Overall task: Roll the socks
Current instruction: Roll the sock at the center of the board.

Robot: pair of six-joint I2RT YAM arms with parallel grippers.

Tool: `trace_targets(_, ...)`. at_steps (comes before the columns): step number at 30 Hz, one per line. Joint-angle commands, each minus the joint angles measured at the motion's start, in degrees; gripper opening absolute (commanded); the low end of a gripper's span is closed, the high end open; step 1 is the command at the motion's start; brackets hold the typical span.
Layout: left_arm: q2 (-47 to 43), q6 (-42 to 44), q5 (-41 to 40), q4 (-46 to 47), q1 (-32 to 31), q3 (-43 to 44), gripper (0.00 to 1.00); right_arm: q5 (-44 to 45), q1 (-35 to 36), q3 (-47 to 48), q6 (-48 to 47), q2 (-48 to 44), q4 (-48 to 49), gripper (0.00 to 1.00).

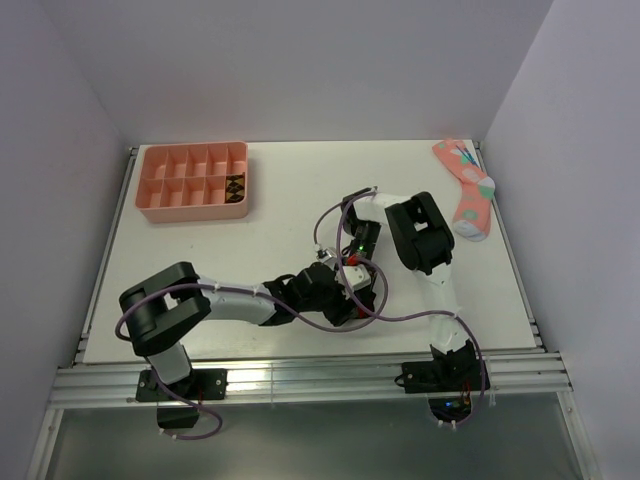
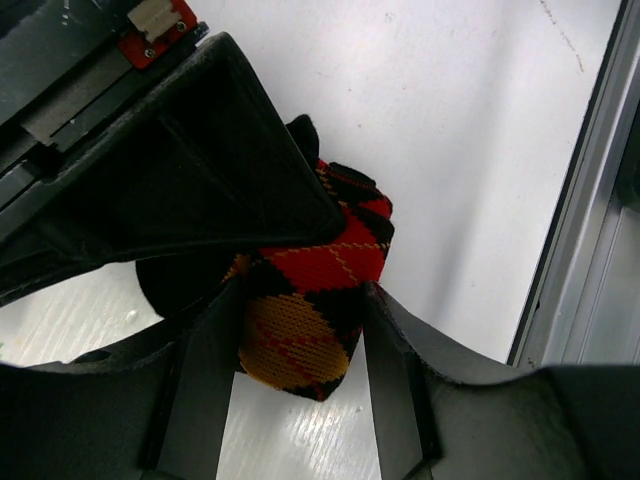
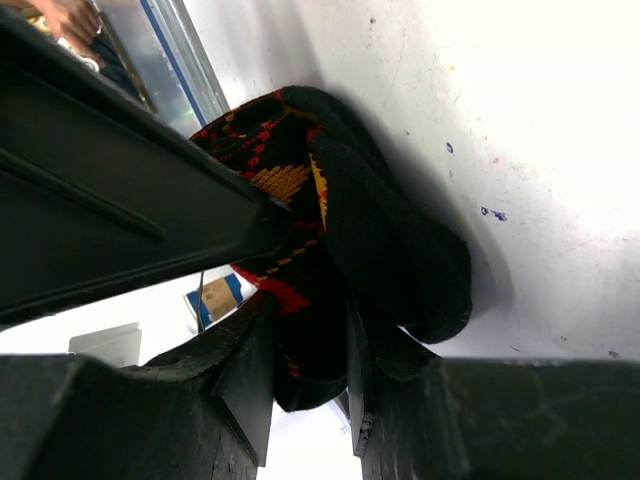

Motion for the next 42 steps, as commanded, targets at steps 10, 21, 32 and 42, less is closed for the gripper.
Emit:
trace_targets(10, 6.0, -11.6, 9.1, 8.7, 2.2, -1.7, 0.33, 5.8, 0.4, 0.0, -1.1, 2.5, 7.4, 0.32)
trace_targets(21, 9.2, -19.4, 13.5, 5.8, 5.0, -3.5, 0.00, 3.8, -1.5, -4.2, 6.9, -4.8, 17.0, 0.58)
trace_targets(32, 13.1, -23.1, 16.4, 2.7, 5.9, -2.5, 0.00, -1.6, -11.2, -6.3, 18.4, -18.3, 27.7, 0.65)
trace_targets(42, 17.7, -24.5, 22.3, -1.3, 9.6, 0.0, 0.00, -5.3, -22.7, -13.2, 10.9, -28.5, 30.0, 0.63)
